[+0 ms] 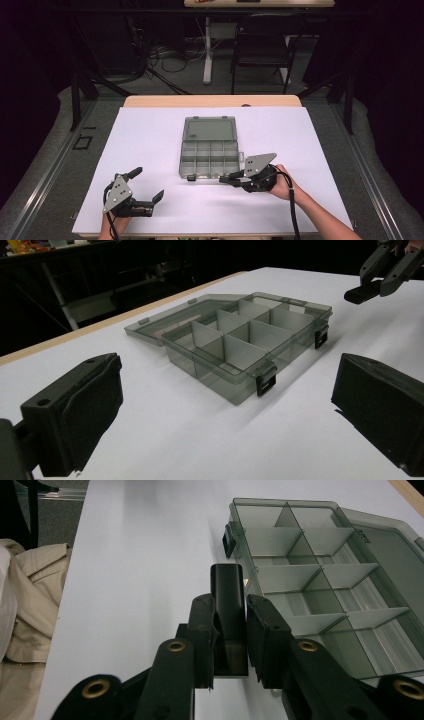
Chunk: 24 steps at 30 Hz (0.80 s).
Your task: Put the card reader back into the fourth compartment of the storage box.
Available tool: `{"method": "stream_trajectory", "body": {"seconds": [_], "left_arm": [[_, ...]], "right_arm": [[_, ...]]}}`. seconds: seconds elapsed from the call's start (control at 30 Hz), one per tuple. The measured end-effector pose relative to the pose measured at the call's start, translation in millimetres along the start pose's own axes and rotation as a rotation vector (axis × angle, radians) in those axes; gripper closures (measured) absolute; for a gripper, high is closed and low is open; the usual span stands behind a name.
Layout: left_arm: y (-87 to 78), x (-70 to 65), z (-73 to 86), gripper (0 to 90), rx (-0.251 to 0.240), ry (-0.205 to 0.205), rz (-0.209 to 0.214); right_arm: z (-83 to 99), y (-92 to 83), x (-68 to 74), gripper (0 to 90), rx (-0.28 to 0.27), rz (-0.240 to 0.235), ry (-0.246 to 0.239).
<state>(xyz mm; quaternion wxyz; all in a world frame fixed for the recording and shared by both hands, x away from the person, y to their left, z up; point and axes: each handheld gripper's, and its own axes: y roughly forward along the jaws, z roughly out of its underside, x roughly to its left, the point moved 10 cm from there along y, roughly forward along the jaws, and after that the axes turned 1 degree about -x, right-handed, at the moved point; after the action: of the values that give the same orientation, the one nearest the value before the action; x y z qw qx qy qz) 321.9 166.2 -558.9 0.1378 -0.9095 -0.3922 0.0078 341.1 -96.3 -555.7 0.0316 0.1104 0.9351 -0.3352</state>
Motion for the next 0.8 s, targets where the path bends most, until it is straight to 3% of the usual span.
{"method": "stream_trajectory", "body": {"seconds": [0.8], "left_arm": [[1.4, -0.8, 0.8, 0.2, 0.006, -0.001, 0.007]], "right_arm": [[-6.4, -17.1, -17.4, 73.4, -0.028, 0.071, 0.022]]}}
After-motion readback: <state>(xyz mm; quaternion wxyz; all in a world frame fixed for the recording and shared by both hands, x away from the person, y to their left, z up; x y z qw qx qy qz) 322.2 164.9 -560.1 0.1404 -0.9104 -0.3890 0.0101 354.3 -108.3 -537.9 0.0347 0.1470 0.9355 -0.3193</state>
